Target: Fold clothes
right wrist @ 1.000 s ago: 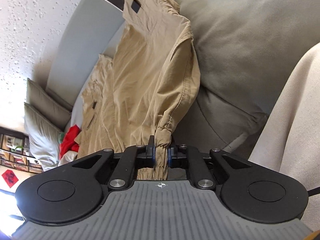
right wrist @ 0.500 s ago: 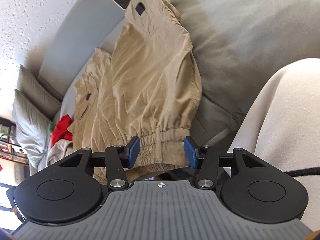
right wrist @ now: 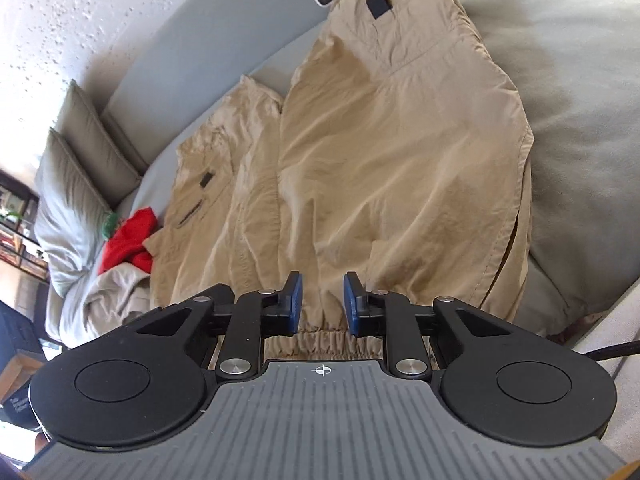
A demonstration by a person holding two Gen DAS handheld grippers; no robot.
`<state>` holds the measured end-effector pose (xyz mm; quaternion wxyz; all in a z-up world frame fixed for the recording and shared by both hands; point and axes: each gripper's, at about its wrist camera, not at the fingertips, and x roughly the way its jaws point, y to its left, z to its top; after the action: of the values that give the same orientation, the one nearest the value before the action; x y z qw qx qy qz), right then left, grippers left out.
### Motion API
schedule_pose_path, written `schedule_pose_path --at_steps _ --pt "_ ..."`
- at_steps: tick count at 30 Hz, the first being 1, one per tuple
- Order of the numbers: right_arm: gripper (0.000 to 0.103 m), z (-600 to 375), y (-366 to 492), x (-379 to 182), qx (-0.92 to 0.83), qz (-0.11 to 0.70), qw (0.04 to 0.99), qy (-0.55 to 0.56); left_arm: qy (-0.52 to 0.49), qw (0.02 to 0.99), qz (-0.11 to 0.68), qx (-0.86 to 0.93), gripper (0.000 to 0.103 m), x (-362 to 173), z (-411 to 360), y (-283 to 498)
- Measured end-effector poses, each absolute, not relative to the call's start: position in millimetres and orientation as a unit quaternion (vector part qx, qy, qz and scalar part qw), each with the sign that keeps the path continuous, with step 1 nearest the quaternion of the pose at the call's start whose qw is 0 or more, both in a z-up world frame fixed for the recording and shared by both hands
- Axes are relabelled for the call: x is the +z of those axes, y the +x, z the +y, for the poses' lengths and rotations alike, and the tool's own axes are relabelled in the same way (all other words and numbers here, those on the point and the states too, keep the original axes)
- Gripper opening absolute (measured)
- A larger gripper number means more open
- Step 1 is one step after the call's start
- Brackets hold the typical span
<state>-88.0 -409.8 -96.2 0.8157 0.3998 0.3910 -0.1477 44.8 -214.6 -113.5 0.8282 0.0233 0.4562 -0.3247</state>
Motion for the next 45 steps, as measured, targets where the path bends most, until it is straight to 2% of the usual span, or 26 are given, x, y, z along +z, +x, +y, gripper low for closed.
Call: schedule_pose_path --at_steps 1,3,6,7,8,9,10,11,13,14,15,19,25,27,28,29,31,39,40,42,44,45 --pt "0.026 -410.6 -83.9 -103.6 -0.154 0.401 0.811 0.398 0.037 0.826 0.459 -0.325 0.048 -117.0 -217.2 44.6" --pt "0.018 -415.1 -85.2 -114.9 -0.156 0.413 0.798 0.411 0.066 0.82 0.465 -0.326 0.048 -124.0 -222.3 44.4" --pt "0.018 -423.9 -94.1 -113.0 -0.146 0.426 0.785 0.425 0.084 0.81 0.479 -0.328 0.047 -115.6 -223.4 42.6" --pt "0.019 -425.8 -98.1 -107.5 -0.143 0.428 0.784 0.427 0.076 0.806 0.484 -0.332 0.043 -109.3 -222.2 42.3" --pt "0.024 -427.5 -103.3 -98.9 -0.138 0.424 0.786 0.428 0.068 0.803 0.488 -0.335 0.043 -103.0 -221.0 42.0" --pt "0.024 -429.9 -109.0 -86.7 -0.135 0.414 0.794 0.424 0.061 0.805 0.481 -0.342 0.044 -93.3 -221.4 39.6" --pt "0.024 -432.6 -115.0 -73.4 -0.134 0.401 0.803 0.419 0.054 0.81 0.468 -0.35 0.046 -82.1 -222.4 36.4" --pt "0.027 -435.2 -120.9 -60.1 -0.133 0.389 0.812 0.414 0.047 0.814 0.455 -0.358 0.052 -71.0 -223.5 33.3" --pt "0.037 -441.4 -134.7 -24.9 -0.133 0.357 0.834 0.399 0.033 0.822 0.429 -0.373 0.063 -48.7 -225.6 26.9" --pt "0.045 -445.1 -140.9 -8.5 -0.134 0.343 0.844 0.39 0.026 0.824 0.416 -0.383 0.065 -38.2 -228.6 23.1" --pt "0.047 -449.6 -146.5 6.0 -0.137 0.33 0.852 0.384 0.02 0.824 0.406 -0.395 0.065 -28.5 -233.3 18.9" --pt "0.047 -476.3 -160.4 48.6 -0.152 0.298 0.868 0.367 0.007 0.809 0.38 -0.448 0.074 -7.6 -265.2 3.6" --pt "0.048 -538.5 -167.9 84.1 -0.213 0.276 0.866 0.359 0.017 0.807 0.364 -0.466 0.078 -16.3 -336.8 -3.3" --pt "0.048 -556.7 -164.3 89.1 -0.22 0.275 0.866 0.356 0.019 0.811 0.356 -0.464 0.079 -21.5 -361.2 -2.9" --pt "0.052 -565.5 -162.0 91.3 -0.223 0.275 0.866 0.354 0.03 0.816 0.35 -0.46 0.08 -25.9 -376.3 -1.3" --pt "0.062 -574.9 -158.3 91.4 -0.225 0.275 0.866 0.353 0.043 0.821 0.344 -0.454 0.08 -30.7 -392.5 0.4" --pt "0.067 -594.3 -147.5 85.1 -0.23 0.275 0.865 0.353 0.078 0.826 0.34 -0.443 0.08 -42.3 -422.7 2.8" --pt "0.069 -652.5 -91.2 19.4 -0.206 0.298 0.845 0.394 0.19 0.82 0.352 -0.409 0.079 -91.0 -516.6 18.9" --pt "0.069 -657.1 -84.5 9.9 -0.203 0.302 0.841 0.401 0.199 0.823 0.351 -0.4 0.078 -94.2 -520.0 23.6" --pt "0.069 -665.2 -71.2 -7.7 -0.193 0.307 0.835 0.414 0.212 0.828 0.35 -0.384 0.061 -98.8 -522.3 33.6" --pt "0.069 -673.2 -56.9 -24.4 -0.182 0.311 0.829 0.428 0.157 0.823 0.377 -0.395 0.012 -96.6 -504.4 51.8" --pt "0.069 -677.4 -49.1 -32.8 -0.174 0.312 0.824 0.439 0.126 0.823 0.387 -0.396 0.007 -94.4 -490.2 60.7"
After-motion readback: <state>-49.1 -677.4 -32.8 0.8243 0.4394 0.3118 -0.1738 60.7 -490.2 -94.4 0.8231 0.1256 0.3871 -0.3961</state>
